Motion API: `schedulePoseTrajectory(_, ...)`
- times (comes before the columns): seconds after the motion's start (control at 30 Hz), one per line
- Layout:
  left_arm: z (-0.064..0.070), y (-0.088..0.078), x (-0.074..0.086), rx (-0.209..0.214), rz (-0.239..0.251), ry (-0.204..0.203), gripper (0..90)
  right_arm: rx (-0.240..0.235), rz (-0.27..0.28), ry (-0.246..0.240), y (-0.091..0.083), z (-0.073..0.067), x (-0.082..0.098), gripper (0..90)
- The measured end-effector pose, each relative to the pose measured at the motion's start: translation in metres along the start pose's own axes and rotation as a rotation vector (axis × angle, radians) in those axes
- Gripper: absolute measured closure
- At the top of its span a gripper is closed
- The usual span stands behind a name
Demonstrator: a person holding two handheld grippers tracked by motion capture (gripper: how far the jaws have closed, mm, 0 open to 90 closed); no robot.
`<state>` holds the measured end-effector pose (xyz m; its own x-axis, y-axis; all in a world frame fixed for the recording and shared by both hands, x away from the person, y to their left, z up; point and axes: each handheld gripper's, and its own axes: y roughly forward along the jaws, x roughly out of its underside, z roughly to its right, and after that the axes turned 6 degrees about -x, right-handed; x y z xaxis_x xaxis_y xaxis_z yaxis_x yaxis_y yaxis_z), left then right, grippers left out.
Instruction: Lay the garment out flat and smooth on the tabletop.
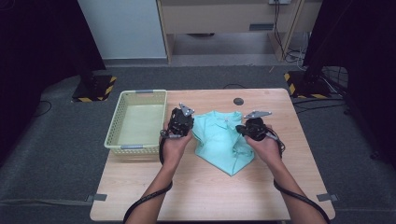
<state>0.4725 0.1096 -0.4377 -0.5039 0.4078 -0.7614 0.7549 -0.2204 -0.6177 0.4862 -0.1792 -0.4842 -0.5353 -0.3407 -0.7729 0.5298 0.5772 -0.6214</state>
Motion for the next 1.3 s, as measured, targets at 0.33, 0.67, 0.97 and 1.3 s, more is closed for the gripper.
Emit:
schedulePoseTrajectory(0.33,0.000,0.000,-0.004,-0.002,0.004,-0.002,86.0,0.088,-0.006,0.092,-0.029,0.047,0.001,86.6)
schedulePoseTrajectory(0.67,0.002,0.003,-0.007,-0.001,0.007,0.001,86.0,0.157,-0.003,0.176,-0.046,0.084,0.017,86.7)
schedulePoseTrajectory(0.97,0.002,0.008,-0.007,-0.007,-0.003,0.000,86.0,0.185,0.011,0.210,-0.056,0.104,0.022,86.7)
schedulePoseTrajectory(1.3,-0.002,0.013,-0.017,-0.009,-0.002,-0.006,86.0,0.204,0.014,0.214,-0.064,0.122,0.022,86.9)
